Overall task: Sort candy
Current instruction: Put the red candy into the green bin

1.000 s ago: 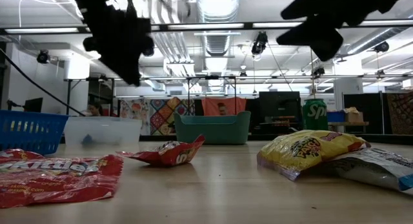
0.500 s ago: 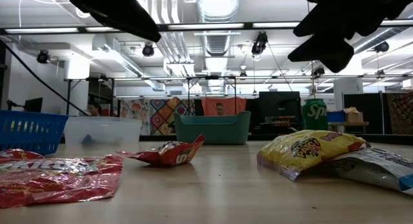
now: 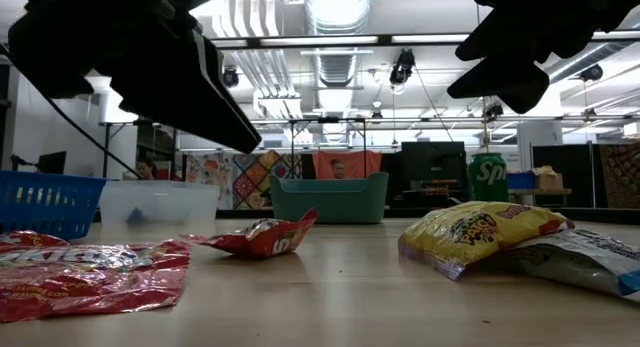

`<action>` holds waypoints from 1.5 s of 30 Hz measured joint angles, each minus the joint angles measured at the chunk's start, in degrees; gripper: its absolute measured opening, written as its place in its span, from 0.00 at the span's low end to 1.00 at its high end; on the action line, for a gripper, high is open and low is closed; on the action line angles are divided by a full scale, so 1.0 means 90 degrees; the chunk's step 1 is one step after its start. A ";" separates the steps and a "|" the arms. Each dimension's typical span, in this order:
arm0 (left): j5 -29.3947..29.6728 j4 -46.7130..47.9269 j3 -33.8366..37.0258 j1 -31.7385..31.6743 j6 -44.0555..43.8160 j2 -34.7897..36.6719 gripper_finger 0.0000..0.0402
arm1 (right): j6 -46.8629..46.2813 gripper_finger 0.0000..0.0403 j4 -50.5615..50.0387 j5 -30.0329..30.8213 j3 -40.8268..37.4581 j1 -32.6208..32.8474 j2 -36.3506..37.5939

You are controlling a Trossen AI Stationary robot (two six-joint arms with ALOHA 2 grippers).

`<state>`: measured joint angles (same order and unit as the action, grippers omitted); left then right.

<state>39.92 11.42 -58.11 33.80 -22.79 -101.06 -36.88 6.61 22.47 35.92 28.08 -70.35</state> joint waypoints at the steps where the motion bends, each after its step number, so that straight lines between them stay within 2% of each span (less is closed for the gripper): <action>1: 0.0000 0.0005 0.0002 -0.0003 -0.0036 -0.0028 0.36 | 0.0000 0.52 0.0002 -0.0001 0.0000 0.0000 0.0000; 11: 0.0000 0.0000 0.0002 -0.0005 -0.0164 -0.0109 0.36 | 0.0031 0.52 -0.0005 0.0004 0.0000 0.0000 0.0000; 16: 0.0000 -0.0051 0.0002 -0.0005 -0.0196 -0.0109 0.36 | 0.0441 0.52 0.0000 0.0022 0.0000 0.0000 -0.0002; 22: 0.0000 -0.0049 0.0025 -0.0005 -0.0194 -0.0109 0.36 | 0.1147 0.50 0.0151 0.0603 0.0000 0.0000 -0.0149; 29: 0.0005 -0.0044 0.0139 0.0005 -0.0218 -0.0111 0.27 | 0.2246 0.37 0.1819 0.0623 -0.0005 0.0001 -0.1247; 37: -0.0044 -0.0101 0.0202 0.0017 -0.0196 -0.0114 0.02 | 0.3263 0.16 0.4240 0.0620 0.0059 -0.0020 -0.2708; 42: -0.0049 -0.0954 0.0453 0.0061 -0.0195 -0.0362 0.02 | 0.3717 0.04 0.4445 0.0103 0.0450 -0.0205 -0.3226; 45: -0.0051 -0.1153 0.0479 0.0123 -0.0193 -0.0524 0.00 | 0.3814 0.02 0.4448 -0.0425 0.0659 -0.0369 -0.3428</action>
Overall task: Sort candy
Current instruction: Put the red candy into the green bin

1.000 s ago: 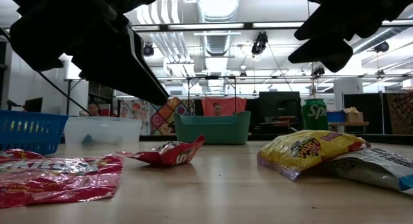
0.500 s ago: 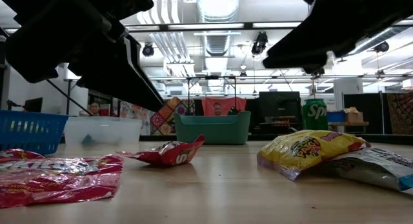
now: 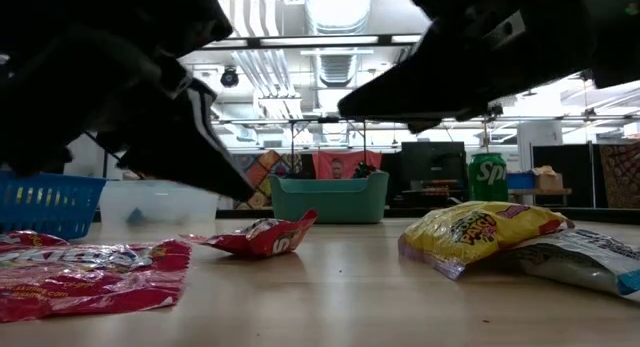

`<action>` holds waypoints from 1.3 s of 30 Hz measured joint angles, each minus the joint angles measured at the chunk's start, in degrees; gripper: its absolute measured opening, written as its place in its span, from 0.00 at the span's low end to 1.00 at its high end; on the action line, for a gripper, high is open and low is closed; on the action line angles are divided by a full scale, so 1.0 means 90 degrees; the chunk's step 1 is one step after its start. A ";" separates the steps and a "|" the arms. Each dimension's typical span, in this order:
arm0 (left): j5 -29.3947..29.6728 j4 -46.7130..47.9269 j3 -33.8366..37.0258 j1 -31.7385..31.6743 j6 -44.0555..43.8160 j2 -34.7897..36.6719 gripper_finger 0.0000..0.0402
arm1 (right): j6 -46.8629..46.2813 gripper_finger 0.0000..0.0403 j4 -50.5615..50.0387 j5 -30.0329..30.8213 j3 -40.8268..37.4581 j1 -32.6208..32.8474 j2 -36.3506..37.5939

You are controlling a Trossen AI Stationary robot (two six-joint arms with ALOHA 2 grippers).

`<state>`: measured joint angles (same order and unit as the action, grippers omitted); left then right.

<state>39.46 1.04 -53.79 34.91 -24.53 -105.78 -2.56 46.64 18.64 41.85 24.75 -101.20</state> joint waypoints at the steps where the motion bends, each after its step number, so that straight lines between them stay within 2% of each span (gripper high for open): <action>1: -0.0002 -0.0059 0.0001 0.0006 0.0002 -0.0039 0.00 | 0.0035 0.02 0.0001 -0.0148 0.0037 -0.0057 -0.0042; 8: -0.0168 -0.0137 0.0051 0.0005 -0.0018 -0.0097 0.00 | 0.0278 0.02 0.0036 -0.1053 0.0325 -0.0427 -0.0468; 14: -0.0182 -0.0175 0.0140 0.0005 -0.0111 -0.0102 0.00 | 0.0530 0.02 0.0030 -0.1285 0.0596 -0.0549 -0.0746; 27: -0.0180 -0.0762 0.0425 0.0003 -0.0165 -0.0102 0.00 | 0.0851 0.02 0.0160 -0.1303 0.0672 -0.0641 -0.0857; 33: -0.0175 -0.0953 0.0507 -0.0007 -0.0165 -0.0102 0.00 | 0.0861 0.02 0.0743 -0.1293 0.0855 -0.0643 -0.1564; 39: -0.0180 -0.0975 0.0595 -0.0007 -0.0231 -0.0102 0.00 | 0.0855 0.02 0.0591 -0.1288 0.1135 -0.0662 -0.1947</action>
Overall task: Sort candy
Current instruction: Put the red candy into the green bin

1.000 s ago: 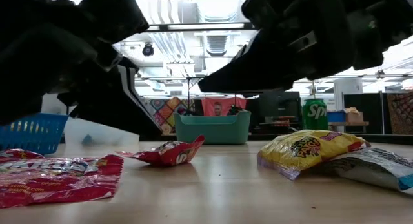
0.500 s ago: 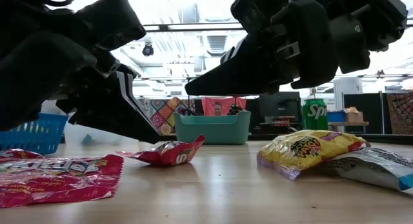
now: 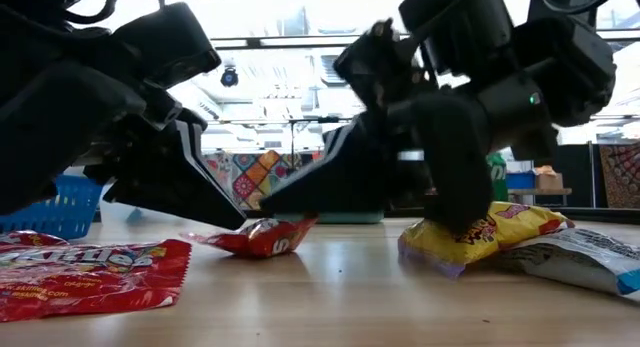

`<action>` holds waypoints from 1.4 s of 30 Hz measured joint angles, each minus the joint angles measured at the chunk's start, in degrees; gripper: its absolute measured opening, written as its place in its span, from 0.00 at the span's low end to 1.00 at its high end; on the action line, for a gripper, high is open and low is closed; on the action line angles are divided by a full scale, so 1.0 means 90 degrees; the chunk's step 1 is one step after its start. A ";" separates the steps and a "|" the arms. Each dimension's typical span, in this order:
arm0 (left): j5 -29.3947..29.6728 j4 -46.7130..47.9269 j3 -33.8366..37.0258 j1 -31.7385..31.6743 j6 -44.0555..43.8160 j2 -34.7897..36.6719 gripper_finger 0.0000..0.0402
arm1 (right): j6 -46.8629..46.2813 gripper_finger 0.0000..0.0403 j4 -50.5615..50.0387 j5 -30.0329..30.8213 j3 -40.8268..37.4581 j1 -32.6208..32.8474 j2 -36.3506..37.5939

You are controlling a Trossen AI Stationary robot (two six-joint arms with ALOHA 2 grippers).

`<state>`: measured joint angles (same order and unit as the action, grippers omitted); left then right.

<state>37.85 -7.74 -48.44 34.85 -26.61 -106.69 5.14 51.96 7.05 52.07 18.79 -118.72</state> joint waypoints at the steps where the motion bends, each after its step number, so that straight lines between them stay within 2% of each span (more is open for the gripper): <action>1: -0.0021 -0.0006 0.0013 0.0002 -0.0024 0.0000 0.00 | -0.0002 0.02 -0.0066 0.0000 0.0039 -0.0008 -0.0040; 6: -0.0270 0.0018 0.0043 0.0002 -0.0219 0.0000 0.00 | -0.0065 0.02 -0.0723 0.0051 0.0007 -0.0045 0.0116; 17: -0.0311 0.0409 0.0038 0.0005 -0.0498 0.0020 0.00 | 0.0008 0.02 -0.2034 0.0066 -0.0022 -0.0052 0.0698; 24: -0.0326 0.0455 0.0040 0.0010 -0.0547 0.0063 0.00 | 0.0003 0.02 -0.2081 0.0058 0.0034 -0.0035 0.1013; 37: -0.0301 0.0412 0.0040 -0.0010 -0.1105 0.0063 0.00 | -0.0114 0.02 -0.2063 -0.0191 0.0600 0.0106 0.0473; 42: -0.0296 0.0451 0.0040 -0.0007 -0.1106 0.0067 0.00 | -0.0132 0.02 -0.2563 -0.0164 0.0632 0.0104 0.0379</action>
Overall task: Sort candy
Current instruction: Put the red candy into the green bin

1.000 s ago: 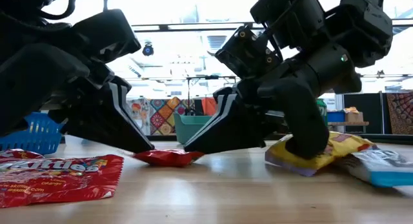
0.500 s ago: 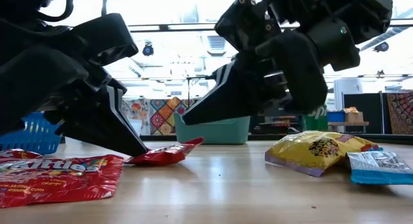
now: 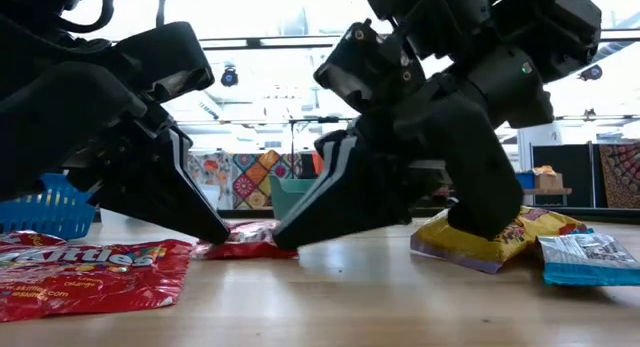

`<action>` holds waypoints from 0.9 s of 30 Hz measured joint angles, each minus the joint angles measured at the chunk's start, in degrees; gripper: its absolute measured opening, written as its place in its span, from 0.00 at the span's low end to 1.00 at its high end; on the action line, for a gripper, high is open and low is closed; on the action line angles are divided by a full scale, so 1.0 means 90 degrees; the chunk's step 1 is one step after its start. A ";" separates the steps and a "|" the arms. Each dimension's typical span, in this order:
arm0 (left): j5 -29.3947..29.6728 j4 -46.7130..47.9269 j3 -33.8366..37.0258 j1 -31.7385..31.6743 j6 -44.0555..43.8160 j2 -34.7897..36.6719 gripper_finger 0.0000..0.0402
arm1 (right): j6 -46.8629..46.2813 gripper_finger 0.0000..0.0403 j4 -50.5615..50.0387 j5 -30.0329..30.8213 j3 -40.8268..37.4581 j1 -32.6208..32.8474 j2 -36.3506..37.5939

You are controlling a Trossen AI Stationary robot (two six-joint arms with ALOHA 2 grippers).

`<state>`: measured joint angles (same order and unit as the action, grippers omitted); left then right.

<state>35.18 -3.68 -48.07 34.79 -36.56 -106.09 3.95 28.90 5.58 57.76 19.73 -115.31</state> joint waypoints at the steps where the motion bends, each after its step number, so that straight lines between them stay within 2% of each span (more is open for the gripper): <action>1: -0.0014 0.0024 0.0000 0.0000 -0.0002 0.0001 0.00 | -0.0044 0.02 -0.0104 0.0031 0.0000 0.0000 0.0006; 14: -0.0001 0.0216 0.0000 0.0000 0.0000 0.0036 0.00 | -0.0101 0.02 -0.0615 0.0046 -0.0019 0.0015 0.0297; 21: 0.0015 0.0239 0.0002 0.0000 0.0123 0.0278 0.00 | -0.0038 0.02 -0.0780 0.0044 -0.0019 0.0017 0.0823; 27: 0.0033 0.0245 -0.0150 0.0000 0.0722 0.0792 0.00 | -0.0039 0.02 -0.1397 0.0045 -0.0019 0.0017 0.1431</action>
<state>35.48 -1.48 -49.42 34.79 -30.06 -98.96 3.60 16.33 5.98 57.58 19.88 -102.43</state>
